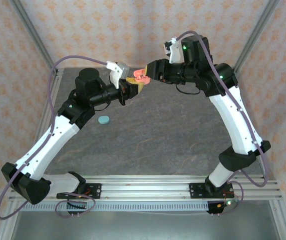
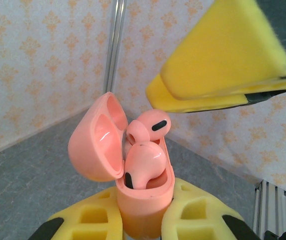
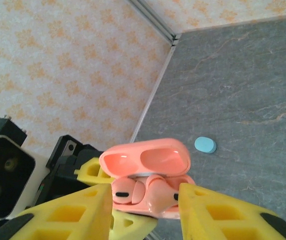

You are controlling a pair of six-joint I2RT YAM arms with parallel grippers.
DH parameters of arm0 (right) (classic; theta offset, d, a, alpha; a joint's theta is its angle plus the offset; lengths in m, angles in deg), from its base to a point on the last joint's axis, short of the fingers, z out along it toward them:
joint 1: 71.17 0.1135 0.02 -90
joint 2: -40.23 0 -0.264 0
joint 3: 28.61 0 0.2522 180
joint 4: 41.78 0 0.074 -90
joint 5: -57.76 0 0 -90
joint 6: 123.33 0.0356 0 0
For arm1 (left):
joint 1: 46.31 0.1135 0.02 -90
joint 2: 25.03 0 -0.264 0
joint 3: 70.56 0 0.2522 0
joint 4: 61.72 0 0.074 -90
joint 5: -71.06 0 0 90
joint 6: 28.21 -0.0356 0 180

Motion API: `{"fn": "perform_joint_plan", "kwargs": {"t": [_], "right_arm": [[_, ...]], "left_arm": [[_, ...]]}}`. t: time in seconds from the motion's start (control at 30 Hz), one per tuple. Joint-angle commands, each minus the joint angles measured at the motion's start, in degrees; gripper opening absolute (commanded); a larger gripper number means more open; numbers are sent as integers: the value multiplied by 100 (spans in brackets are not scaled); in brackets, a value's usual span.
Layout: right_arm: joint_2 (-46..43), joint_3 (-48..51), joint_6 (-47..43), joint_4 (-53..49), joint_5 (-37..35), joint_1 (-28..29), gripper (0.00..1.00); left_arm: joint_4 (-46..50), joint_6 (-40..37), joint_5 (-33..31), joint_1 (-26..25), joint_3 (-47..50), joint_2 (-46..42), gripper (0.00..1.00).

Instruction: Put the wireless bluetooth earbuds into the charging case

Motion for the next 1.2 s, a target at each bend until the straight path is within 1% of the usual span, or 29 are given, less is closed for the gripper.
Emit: {"fn": "perform_joint_plan", "kwargs": {"t": [0.0,0.13,0.3,0.5,0.8,1.07,1.13,1.17], "right_arm": [[-191,50,-231,-152,188,-16,41],[-139,16,-385,-420,9,-19,41],[-19,-113,-428,-565,-145,-20,37],[76,-255,-437,-638,-275,-24,33],[48,-309,-400,-603,-320,-123,32],[14,-366,-251,-419,-182,-192,32],[-18,-351,-82,-259,-41,-291,35],[-44,-325,37,-161,46,-353,37]], "left_arm": [[-160,-125,136,-21,-194,-207,0],[-147,-123,197,-22,-225,-184,0],[-147,-109,281,-15,-258,-173,0],[-152,-107,325,-18,-273,-165,0],[-165,-118,333,-22,-264,-185,0],[-172,-106,418,-20,-281,-176,0],[-162,-104,469,-20,-304,-176,0],[-161,-100,503,-21,-323,-172,0]]}}
